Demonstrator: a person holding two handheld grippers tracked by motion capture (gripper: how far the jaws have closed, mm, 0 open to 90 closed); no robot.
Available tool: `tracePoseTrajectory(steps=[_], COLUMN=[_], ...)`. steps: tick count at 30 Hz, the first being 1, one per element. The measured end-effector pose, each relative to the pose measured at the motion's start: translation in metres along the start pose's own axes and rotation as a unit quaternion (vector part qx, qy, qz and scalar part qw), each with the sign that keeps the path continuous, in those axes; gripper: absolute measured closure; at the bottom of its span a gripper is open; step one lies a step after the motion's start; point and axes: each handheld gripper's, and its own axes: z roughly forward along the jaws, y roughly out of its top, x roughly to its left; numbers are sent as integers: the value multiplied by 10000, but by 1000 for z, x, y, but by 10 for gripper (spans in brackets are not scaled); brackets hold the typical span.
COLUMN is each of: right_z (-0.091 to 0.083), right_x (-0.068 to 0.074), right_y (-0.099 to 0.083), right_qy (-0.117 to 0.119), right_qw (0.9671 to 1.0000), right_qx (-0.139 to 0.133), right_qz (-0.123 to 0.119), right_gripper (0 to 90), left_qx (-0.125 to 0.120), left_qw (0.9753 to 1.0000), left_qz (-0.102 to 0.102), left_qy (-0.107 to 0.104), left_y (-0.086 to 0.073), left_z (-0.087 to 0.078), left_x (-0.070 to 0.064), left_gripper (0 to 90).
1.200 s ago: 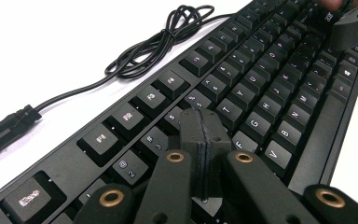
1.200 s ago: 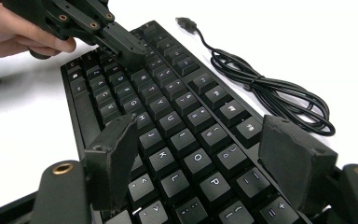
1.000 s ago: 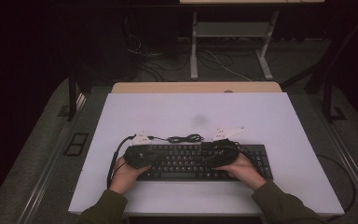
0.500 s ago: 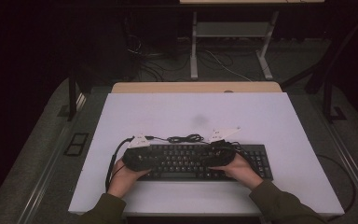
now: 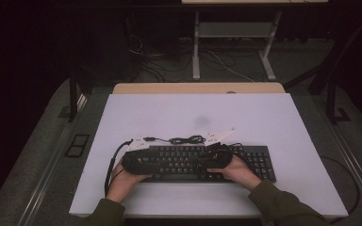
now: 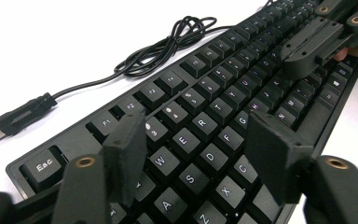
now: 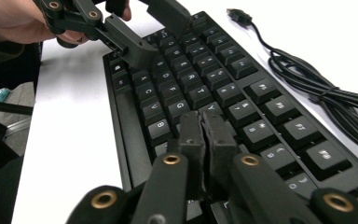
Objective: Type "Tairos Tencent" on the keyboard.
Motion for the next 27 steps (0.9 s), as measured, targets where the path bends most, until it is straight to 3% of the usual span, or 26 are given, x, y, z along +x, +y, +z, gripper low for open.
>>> tracePoseTrajectory(steps=[8,27], right_z=[8,20], right_x=[3,11], right_y=[1,0], right_qy=[127,204], right_qw=[9998,9985], right_qx=[131,426], right_qz=[-103,-275], right_gripper=[894,894], left_qx=[2,-25], left_qw=[10000,9999], left_qz=[-27,-45], left_qy=[50,106], left_y=[-3,-4], left_z=[-1,-3], left_x=[-1,-1], left_gripper=[269,232])
